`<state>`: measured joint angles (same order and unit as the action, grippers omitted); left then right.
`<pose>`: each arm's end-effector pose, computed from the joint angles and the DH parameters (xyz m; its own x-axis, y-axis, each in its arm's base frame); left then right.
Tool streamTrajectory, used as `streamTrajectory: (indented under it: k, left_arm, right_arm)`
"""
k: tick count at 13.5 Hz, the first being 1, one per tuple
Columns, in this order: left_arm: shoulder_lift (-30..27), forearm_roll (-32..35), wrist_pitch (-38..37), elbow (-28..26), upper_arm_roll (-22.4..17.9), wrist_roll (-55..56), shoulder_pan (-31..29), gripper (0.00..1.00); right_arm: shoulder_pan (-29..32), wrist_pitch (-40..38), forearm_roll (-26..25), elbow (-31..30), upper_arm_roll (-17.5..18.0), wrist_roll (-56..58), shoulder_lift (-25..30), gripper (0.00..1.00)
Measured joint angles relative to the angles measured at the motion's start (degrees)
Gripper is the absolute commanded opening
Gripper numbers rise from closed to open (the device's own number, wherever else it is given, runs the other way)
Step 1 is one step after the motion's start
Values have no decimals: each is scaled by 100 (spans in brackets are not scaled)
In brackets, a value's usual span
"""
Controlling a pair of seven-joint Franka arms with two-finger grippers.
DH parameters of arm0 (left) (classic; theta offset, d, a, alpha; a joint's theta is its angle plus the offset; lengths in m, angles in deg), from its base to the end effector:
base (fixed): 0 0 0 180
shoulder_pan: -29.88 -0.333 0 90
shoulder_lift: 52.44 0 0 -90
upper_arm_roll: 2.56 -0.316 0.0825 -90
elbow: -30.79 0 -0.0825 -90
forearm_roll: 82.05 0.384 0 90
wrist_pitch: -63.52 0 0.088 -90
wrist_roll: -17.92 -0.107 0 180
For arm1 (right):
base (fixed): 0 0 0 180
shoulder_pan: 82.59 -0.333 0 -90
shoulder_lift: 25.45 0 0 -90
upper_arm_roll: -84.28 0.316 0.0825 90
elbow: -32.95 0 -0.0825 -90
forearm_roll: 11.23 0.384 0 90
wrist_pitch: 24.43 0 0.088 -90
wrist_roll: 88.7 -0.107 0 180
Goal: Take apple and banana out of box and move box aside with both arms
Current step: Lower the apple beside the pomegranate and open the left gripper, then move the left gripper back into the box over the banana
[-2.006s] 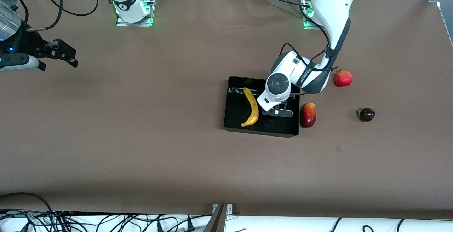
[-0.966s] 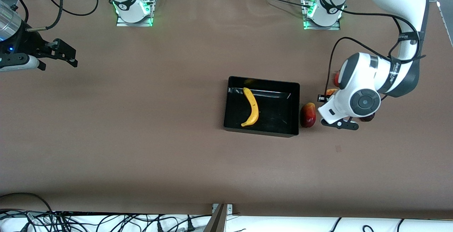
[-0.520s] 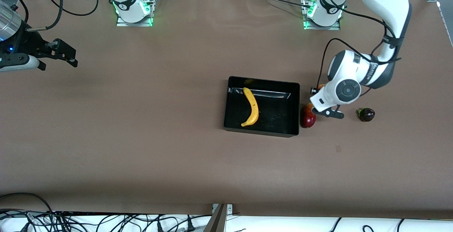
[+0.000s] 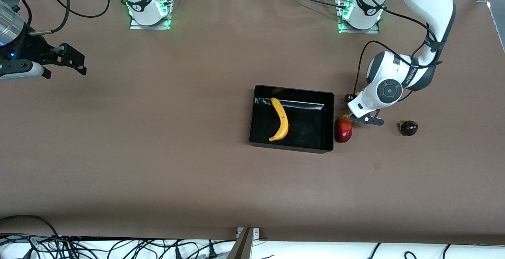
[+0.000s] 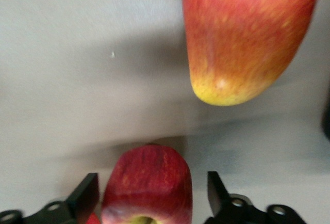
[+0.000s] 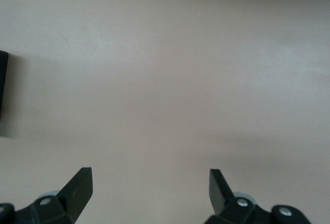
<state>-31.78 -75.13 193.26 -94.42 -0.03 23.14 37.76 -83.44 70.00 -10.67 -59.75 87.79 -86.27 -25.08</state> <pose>0.5192 -0.0928 0.2010 0.9483 -0.1619 -0.2730 -0.1894 -0.9789 -0.0773 0.5577 0.0436 0.6126 0.9924 0.1174 0.0370 0.1178 -0.9930 -0.0078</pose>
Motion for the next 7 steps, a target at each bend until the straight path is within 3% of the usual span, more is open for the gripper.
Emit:
streamTrajectory:
  k: [2, 5, 7]
  left_arm:
    - [-200, 0, -590, 446, 38, -12, 18, 100]
    - [-301, -55, -1969, 1957, 434, 47, 132, 100]
    - [-138, -418, -2417, 2837, 635, 415, 337, 100]
  right_arm:
    - [0, 0, 0, 0, 0, 0, 0, 100]
    - [0, 0, 0, 0, 0, 0, 0, 100]
    - [0, 0, 0, 0, 0, 0, 0, 100]
